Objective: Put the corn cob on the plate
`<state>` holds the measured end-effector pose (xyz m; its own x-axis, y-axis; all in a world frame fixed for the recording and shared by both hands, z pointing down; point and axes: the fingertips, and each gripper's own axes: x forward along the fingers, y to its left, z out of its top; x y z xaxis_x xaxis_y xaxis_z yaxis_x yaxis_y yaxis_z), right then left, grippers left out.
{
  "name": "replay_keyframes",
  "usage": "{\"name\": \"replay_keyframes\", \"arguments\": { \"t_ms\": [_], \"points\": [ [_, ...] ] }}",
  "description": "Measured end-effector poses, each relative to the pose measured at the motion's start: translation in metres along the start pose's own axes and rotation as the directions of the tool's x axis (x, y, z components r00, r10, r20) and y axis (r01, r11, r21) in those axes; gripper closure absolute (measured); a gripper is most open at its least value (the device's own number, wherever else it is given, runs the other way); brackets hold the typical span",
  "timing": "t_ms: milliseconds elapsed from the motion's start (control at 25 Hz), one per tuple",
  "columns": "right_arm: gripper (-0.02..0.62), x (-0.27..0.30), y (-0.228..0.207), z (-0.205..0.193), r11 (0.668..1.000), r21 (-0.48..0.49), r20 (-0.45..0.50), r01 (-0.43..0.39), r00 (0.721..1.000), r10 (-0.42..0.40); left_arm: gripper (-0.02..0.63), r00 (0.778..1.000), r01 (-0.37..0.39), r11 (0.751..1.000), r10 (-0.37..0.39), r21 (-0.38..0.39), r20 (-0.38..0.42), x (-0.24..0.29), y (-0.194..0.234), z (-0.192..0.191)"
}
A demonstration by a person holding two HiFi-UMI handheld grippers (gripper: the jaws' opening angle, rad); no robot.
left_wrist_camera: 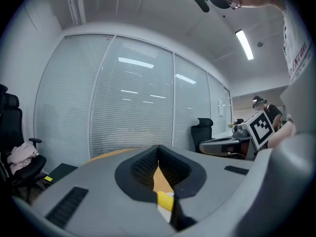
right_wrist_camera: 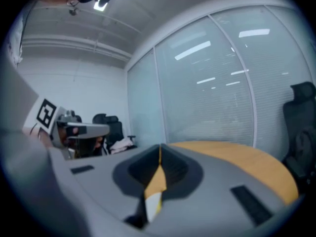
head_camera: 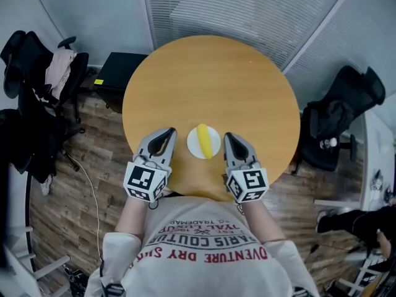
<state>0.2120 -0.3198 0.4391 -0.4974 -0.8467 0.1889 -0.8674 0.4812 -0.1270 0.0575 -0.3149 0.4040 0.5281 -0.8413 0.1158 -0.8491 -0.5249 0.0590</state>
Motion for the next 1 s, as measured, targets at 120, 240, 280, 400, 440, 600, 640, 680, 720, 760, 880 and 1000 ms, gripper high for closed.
{"name": "replay_keyframes", "arguments": {
  "t_ms": [120,240,280,400,440,600,640,680,720,760,880,1000],
  "points": [
    [0.566,-0.008,-0.001,0.005,0.999,-0.027,0.014,-0.022,1.000,0.022,0.571,1.000,0.017,1.000,-0.017,0.018,0.000,0.003,-0.013,0.002],
    [0.566,-0.013,-0.001,0.006,0.999,-0.034,0.018,-0.032,0.999,0.033,0.571,1.000,0.027,0.999,-0.027,0.033,-0.001,0.003,-0.022,0.003],
    [0.566,-0.014,-0.001,0.006,0.999,-0.038,0.019,-0.035,0.999,0.036,0.571,1.000,0.027,0.999,-0.027,0.038,0.000,0.003,-0.024,0.004],
    [0.566,-0.016,-0.002,0.008,0.998,-0.050,0.022,-0.038,0.999,0.039,0.571,1.000,0.022,0.999,-0.022,0.043,0.006,0.003,-0.027,0.007],
    [0.566,-0.017,-0.002,0.008,0.998,-0.052,0.023,-0.037,0.999,0.038,0.571,1.000,0.019,0.999,-0.020,0.043,0.008,0.003,-0.028,0.008],
    [0.566,-0.016,-0.002,0.008,0.998,-0.050,0.022,-0.037,0.999,0.038,0.571,1.000,0.010,0.999,-0.011,0.037,0.010,0.002,-0.028,0.007],
    [0.566,-0.015,-0.002,0.008,0.998,-0.048,0.021,-0.036,0.999,0.037,0.571,1.000,0.009,0.999,-0.009,0.034,0.010,0.002,-0.027,0.006],
    [0.566,-0.014,-0.002,0.007,0.998,-0.045,0.020,-0.035,0.999,0.036,0.571,1.000,0.007,0.999,-0.008,0.033,0.009,0.002,-0.027,0.006],
    [0.566,-0.013,-0.002,0.006,0.998,-0.043,0.020,-0.034,0.999,0.035,0.571,1.000,0.006,0.999,-0.006,0.032,0.007,0.002,-0.026,0.005],
    [0.566,-0.012,-0.001,0.006,0.999,-0.042,0.018,-0.034,0.999,0.035,0.571,1.000,0.004,1.000,-0.005,0.030,0.006,0.002,-0.025,0.005],
    [0.566,-0.009,-0.002,0.004,0.999,-0.038,0.009,-0.033,0.999,0.033,0.571,1.000,0.001,1.000,-0.001,0.026,0.001,0.003,-0.023,0.004],
    [0.566,-0.007,-0.005,0.004,0.999,-0.037,0.003,-0.031,1.000,0.031,0.571,1.000,0.000,1.000,0.000,0.023,-0.003,0.007,-0.022,0.004]
  ]
}}
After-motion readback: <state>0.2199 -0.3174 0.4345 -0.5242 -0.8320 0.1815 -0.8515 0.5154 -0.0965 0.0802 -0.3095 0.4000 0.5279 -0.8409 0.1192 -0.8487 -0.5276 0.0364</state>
